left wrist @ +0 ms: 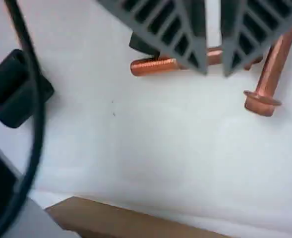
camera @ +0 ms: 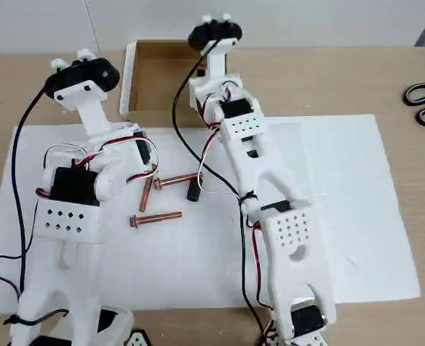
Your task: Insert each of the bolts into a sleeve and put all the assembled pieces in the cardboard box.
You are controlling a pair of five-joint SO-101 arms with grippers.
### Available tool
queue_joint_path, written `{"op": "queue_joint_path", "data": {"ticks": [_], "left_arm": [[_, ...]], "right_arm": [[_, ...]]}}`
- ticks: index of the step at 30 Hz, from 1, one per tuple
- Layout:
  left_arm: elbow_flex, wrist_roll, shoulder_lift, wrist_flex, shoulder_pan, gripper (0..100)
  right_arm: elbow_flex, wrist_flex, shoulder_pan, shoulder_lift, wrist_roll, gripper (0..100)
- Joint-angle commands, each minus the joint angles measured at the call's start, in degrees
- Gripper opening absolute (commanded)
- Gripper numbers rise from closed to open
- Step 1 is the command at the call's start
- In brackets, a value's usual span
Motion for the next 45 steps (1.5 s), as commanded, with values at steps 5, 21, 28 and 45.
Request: {"op": "queue_joint_path", "data": {"ticks": [5,21,28,45], "left_arm": [[-1.80,-0.62,-0.79,0.26,0.09,1],[-1.80,-0.44,-0.79,0.26,0.09,1],[-1.80,-0.44,-0.88,0.26,0.09,1],[3.56,-0.44,-11.43,2.90,0.09,1]], "right_arm": [[-11.25,0.13,0.04,3.38,0.97,2.7],[-26.55,15.25,-0.92,3.30,3.52,21.2],[-44.22,35.56,-1.71,3.74,3.52,21.2],[-50.29,65.01,-1.10,3.47,-12.22,18.3]]}}
